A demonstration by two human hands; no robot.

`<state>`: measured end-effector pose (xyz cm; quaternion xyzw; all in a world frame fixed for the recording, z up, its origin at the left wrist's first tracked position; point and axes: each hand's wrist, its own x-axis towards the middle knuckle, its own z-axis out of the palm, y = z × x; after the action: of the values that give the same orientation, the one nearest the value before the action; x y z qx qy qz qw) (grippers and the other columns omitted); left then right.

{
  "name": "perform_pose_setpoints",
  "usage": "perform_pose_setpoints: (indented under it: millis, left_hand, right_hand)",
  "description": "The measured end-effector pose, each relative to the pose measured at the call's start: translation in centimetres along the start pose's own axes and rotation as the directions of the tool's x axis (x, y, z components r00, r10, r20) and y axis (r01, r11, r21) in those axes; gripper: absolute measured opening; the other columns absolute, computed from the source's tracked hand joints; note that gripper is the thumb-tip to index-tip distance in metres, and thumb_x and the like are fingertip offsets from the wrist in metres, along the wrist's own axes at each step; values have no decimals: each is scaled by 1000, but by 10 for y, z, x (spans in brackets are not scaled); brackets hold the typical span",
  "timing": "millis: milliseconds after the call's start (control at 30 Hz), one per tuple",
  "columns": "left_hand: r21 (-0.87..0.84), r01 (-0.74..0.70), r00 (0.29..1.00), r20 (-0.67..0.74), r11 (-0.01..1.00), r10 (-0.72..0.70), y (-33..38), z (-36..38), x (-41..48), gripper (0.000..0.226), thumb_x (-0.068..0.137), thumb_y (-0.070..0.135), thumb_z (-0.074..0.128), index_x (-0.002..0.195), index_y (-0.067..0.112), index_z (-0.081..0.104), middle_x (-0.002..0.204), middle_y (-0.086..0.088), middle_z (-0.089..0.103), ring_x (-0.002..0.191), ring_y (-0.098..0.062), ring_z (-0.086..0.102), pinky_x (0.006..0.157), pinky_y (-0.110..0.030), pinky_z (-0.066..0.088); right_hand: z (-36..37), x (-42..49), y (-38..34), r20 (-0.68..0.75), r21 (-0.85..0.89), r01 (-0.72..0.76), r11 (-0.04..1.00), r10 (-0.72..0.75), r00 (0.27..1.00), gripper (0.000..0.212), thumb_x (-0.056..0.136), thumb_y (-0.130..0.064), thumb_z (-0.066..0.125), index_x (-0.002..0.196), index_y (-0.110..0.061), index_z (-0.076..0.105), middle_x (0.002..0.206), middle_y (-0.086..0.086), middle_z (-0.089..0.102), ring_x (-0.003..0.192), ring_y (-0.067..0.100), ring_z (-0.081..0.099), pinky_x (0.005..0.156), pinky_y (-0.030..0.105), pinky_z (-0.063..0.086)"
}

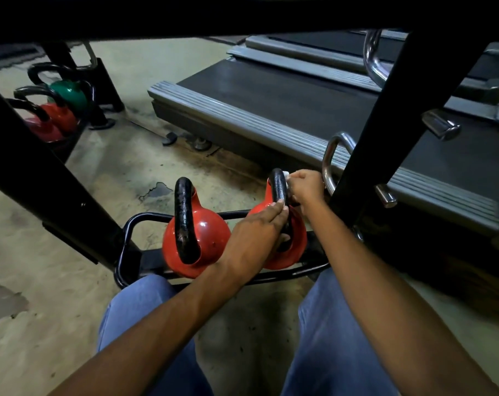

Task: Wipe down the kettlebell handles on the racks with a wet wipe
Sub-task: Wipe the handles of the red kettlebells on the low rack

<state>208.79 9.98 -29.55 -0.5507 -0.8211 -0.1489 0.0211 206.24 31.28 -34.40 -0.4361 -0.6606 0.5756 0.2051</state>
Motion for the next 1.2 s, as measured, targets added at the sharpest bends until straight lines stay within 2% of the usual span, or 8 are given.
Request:
perform_pose_setpoints:
  millis: [133,333,433,667,767,900,1033,1200]
  left_hand:
    - [6,-9,1000,-10,1000,9,1,-1,-1,63,100,34,58,155,16,35,164,1,28,145,-15,36,110,-30,38]
    - [9,-4,1000,18,1000,4,-1,-1,1,64,100,35,58,156,16,33,164,2,27,145,-15,35,109,-31,39]
    - [5,-5,1000,25,1000,5,-1,-3,1,65,101,35,55,158,17,28,166,3,22,147,-15,32,111,-29,36]
    - [77,-44,999,-29,996,46,-1,16,-10,68,90,26,72,150,8,44,156,-13,41,137,-26,49,110,-35,41]
    - [83,-73,996,-45,994,77,1,21,-15,69,92,20,68,152,7,38,159,-14,36,143,-27,41,117,-39,37]
    - [83,-58,997,-50,995,63,3,16,-12,68,87,17,71,149,6,45,155,-15,42,139,-27,47,114,-36,36]
    - [82,-61,997,-38,995,64,4,10,-12,68,86,19,74,148,8,47,153,-14,45,135,-27,51,111,-34,38]
    - [89,-52,998,-37,995,55,5,7,-14,66,89,19,69,150,9,44,155,-14,43,137,-27,48,111,-33,37]
  right_hand:
    - [-7,-4,-28,114,180,-128,975,108,988,16,86,8,64,78,-4,70,73,11,66,63,20,62,55,30,55]
    - [-9,-3,-50,239,-108,92,990,-64,969,21,95,4,57,88,-11,71,78,5,66,69,17,62,51,23,51]
    - [-4,5,-59,281,-359,304,882,-209,937,30,93,-2,57,79,-24,72,73,-1,66,67,14,60,55,23,43]
    - [-40,-55,-16,375,-284,748,600,-649,663,12,92,-15,72,98,-23,78,98,-1,60,87,5,60,78,16,46]
    - [-23,-34,-23,147,-292,568,770,-550,822,3,91,-23,73,88,-22,74,87,-1,68,81,11,67,76,26,53]
    - [-1,-23,-5,9,143,-25,989,24,1000,18,91,-7,70,74,-13,69,67,6,69,63,20,64,58,31,53]
    - [1,-33,-7,440,438,-579,688,397,805,21,102,-5,48,99,7,65,79,21,73,60,26,74,50,32,59]
    - [-10,-47,-12,530,464,-629,624,373,761,26,104,-6,42,108,9,64,82,18,76,63,27,75,56,37,62]
